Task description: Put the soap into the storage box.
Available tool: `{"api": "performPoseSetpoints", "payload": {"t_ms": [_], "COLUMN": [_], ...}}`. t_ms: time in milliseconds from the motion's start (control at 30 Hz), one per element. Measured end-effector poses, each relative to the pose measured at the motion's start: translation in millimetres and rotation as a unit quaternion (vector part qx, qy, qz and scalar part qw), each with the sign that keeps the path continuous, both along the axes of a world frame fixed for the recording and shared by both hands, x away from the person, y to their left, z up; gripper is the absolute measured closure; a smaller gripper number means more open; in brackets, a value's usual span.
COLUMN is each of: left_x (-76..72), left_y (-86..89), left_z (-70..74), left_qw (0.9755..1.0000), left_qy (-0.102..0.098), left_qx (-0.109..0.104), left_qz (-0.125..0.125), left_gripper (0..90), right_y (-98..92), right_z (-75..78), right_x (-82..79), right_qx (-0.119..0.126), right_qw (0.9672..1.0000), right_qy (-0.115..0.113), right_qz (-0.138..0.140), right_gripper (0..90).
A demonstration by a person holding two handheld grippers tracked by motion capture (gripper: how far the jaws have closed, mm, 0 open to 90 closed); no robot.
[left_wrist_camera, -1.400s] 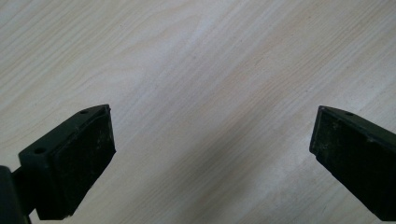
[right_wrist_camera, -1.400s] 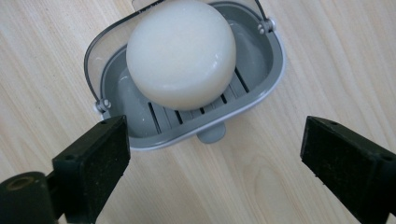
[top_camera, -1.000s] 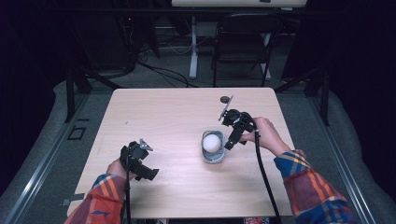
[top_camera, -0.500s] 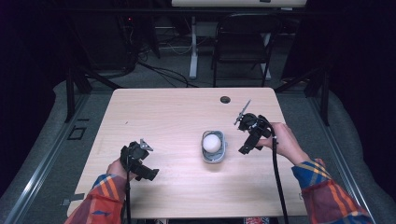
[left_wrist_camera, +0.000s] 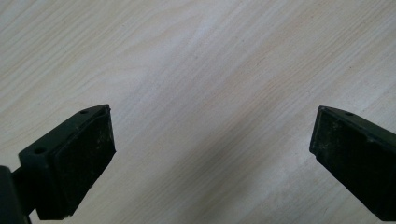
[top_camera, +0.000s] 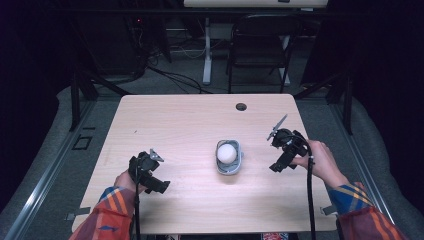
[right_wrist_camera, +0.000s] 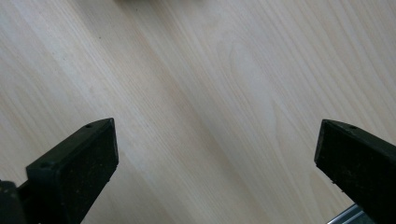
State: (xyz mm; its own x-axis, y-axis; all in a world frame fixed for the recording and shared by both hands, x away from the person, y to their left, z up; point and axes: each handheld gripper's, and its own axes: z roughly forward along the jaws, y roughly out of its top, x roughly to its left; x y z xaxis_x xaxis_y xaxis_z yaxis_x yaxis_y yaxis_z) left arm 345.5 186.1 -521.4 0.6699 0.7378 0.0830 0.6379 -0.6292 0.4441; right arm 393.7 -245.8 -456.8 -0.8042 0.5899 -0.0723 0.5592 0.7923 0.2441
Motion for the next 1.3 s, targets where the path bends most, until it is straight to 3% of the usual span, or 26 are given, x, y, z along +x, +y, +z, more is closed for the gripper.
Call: {"api": "performPoseSetpoints", "payload": {"t_ms": [300,533,600,633,767,933,1100,1133,1167,1200,1233,1300], "left_x": [-0.1,-0.1,0.0,0.1,0.3,-0.3,0.3,0.5,0.6,0.6,1.0,1.4], "left_y": [-0.1,-0.3,-0.2,-0.3,-0.4,-0.2,-1.0,-1.0,-1.0,-1.0,-1.0,-1.4], "left_z": [0.1,-0.1,-0.2,-0.3,-0.6,-0.2,-0.6,-0.7,-1.0,-1.1,-1.2,-1.2], "left_qw": [1.0,1.0,1.0,1.0,1.0,1.0,1.0,1.0,1.0,1.0,1.0,1.0], "left_qy": [0.0,0.001,0.002,0.002,0.003,0.001,0.002,0.003,0.004,0.005,0.005,0.007], "left_qx": [0.002,0.002,0.002,0.002,0.001,0.0,0.001,0.002,0.002,0.001,0.002,0.002], "left_qz": [-0.002,-0.001,-0.001,-0.002,-0.001,-0.003,-0.005,-0.006,-0.005,-0.005,-0.006,-0.005], "left_gripper": [0.1,0.1,0.1,0.1,0.1,0.1,0.1,0.1,0.1,0.1,0.1,0.1], "right_y": [-20.0,-31.7,-35.3,-36.3,-38.6,-45.5,-50.2,-51.9,-52.2,-52.2,-52.1,-52.3], "right_z": [-13.3,-29.3,-34.4,-36.7,-42.7,-57.8,-65.8,-64.4,-68.1,-68.1,-66.0,-67.4], "right_x": [-15.1,-29.1,-34.4,-35.8,-42.2,-50.8,-50.3,-47.3,-48.4,-48.4,-47.5,-47.8], "right_qx": [-0.01,-0.005,-0.017,-0.008,-0.028,-0.029,-0.022,-0.036,-0.014,-0.014,-0.029,-0.02], "right_qw": [0.9998,0.9996,0.9995,0.9996,0.9992,0.9988,0.9983,0.9981,0.9983,0.9983,0.9981,0.9982], "right_qy": [-0.004,0.006,0.007,0.011,0.003,0.015,0.022,0.028,0.023,0.023,0.026,0.027], "right_qz": [-0.015,-0.025,-0.025,-0.026,-0.028,-0.037,-0.049,-0.041,-0.052,-0.052,-0.047,-0.05], "right_gripper": [0.0,0.0,0.0,0.0,0.0,0.0,0.0,0.0,0.0,0.0,0.0,0.0]}}
